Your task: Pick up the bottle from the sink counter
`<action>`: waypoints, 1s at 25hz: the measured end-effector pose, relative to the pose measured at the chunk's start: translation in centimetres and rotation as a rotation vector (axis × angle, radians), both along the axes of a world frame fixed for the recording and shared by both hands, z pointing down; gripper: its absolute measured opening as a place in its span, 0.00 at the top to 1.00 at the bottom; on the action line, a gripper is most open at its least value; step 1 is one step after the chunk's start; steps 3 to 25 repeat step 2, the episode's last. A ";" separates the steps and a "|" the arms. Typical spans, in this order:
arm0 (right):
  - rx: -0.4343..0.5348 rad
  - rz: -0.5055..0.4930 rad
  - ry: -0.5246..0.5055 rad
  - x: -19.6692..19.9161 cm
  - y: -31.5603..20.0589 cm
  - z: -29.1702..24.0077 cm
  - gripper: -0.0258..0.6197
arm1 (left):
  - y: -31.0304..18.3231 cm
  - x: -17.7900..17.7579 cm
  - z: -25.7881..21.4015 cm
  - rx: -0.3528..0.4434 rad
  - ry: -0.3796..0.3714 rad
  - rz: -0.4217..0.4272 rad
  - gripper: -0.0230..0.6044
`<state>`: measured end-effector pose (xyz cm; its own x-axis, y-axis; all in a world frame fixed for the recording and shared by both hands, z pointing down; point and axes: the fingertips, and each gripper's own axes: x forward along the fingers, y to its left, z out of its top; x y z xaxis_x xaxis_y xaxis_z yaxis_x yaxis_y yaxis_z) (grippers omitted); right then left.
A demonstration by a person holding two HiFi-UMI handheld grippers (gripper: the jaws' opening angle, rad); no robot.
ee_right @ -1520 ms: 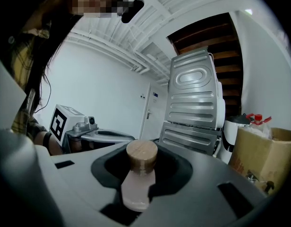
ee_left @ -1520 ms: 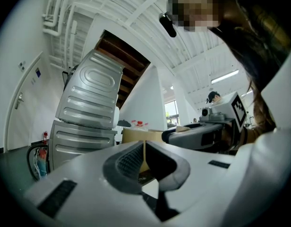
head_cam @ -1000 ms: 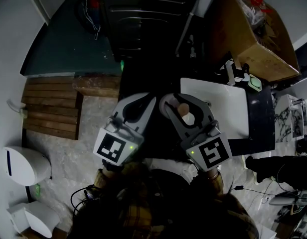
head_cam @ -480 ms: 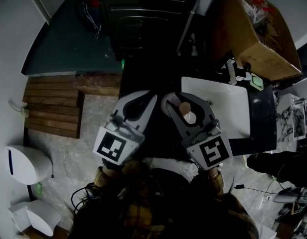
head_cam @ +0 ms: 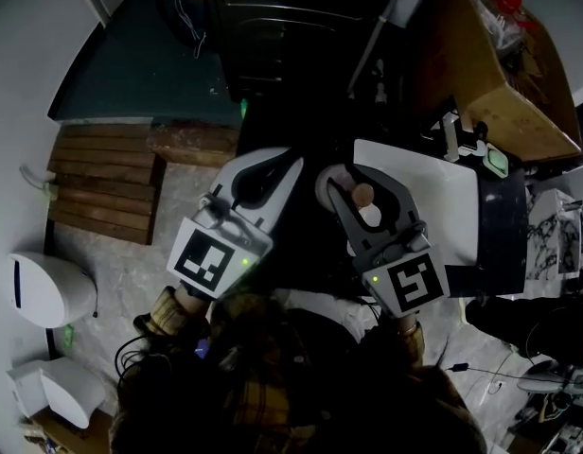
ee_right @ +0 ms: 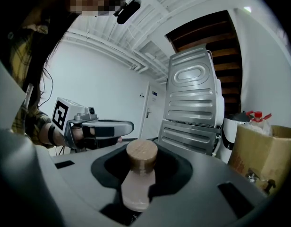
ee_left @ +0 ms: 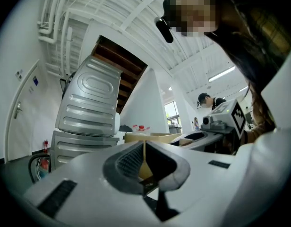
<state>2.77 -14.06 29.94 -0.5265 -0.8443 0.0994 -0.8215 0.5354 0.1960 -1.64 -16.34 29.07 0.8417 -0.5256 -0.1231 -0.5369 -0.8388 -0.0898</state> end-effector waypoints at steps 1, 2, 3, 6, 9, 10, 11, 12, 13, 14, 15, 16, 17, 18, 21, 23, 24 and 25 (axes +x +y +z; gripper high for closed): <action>0.004 0.003 0.000 0.0 0.0 -0.1 0.78 | 0.0 -0.2 -0.1 0.012 -0.002 0.002 0.92; 0.008 0.005 -0.001 0.1 0.1 -0.2 0.78 | 0.0 -0.4 -0.3 0.024 -0.004 0.004 0.92; 0.008 0.005 -0.001 0.1 0.1 -0.2 0.78 | 0.0 -0.4 -0.3 0.024 -0.004 0.004 0.92; 0.008 0.005 -0.001 0.1 0.1 -0.2 0.78 | 0.0 -0.4 -0.3 0.024 -0.004 0.004 0.92; 0.008 0.005 -0.001 0.1 0.1 -0.2 0.78 | 0.0 -0.4 -0.3 0.024 -0.004 0.004 0.92; 0.008 0.005 -0.001 0.1 0.1 -0.2 0.78 | 0.0 -0.4 -0.3 0.024 -0.004 0.004 0.92; 0.008 0.005 -0.001 0.1 0.1 -0.2 0.78 | 0.0 -0.4 -0.3 0.024 -0.004 0.004 0.92; 0.008 0.005 -0.001 0.1 0.1 -0.2 0.78 | 0.0 -0.4 -0.3 0.024 -0.004 0.004 0.92; 0.008 0.005 -0.001 0.1 0.1 -0.2 0.78 | 0.0 -0.4 -0.3 0.024 -0.004 0.004 0.92; 0.008 0.005 -0.001 0.1 0.1 -0.2 0.78 | 0.0 -0.4 -0.3 0.024 -0.004 0.004 0.92; 0.008 0.005 -0.001 0.1 0.1 -0.2 0.78 | 0.0 -0.4 -0.3 0.024 -0.004 0.004 0.92; 0.008 0.005 -0.001 0.1 0.1 -0.2 0.78 | 0.0 -0.4 -0.3 0.024 -0.004 0.004 0.92; 0.008 0.005 -0.001 0.1 0.1 -0.2 0.78 | 0.0 -0.4 -0.3 0.024 -0.004 0.004 0.92; 0.008 0.005 -0.001 0.1 0.1 -0.2 0.78 | 0.0 -0.4 -0.3 0.024 -0.004 0.004 0.92; 0.008 0.005 -0.001 0.1 0.1 -0.2 0.78 | 0.0 -0.4 -0.3 0.024 -0.004 0.004 0.92; 0.008 0.005 -0.001 0.1 0.1 -0.2 0.78 | 0.0 -0.4 -0.3 0.024 -0.004 0.004 0.92; 0.008 0.005 -0.001 0.1 0.1 -0.2 0.78 | 0.0 -0.4 -0.3 0.024 -0.004 0.004 0.92; 0.008 0.005 -0.001 0.1 0.1 -0.2 0.78 | 0.0 -0.4 -0.3 0.024 -0.004 0.004 0.92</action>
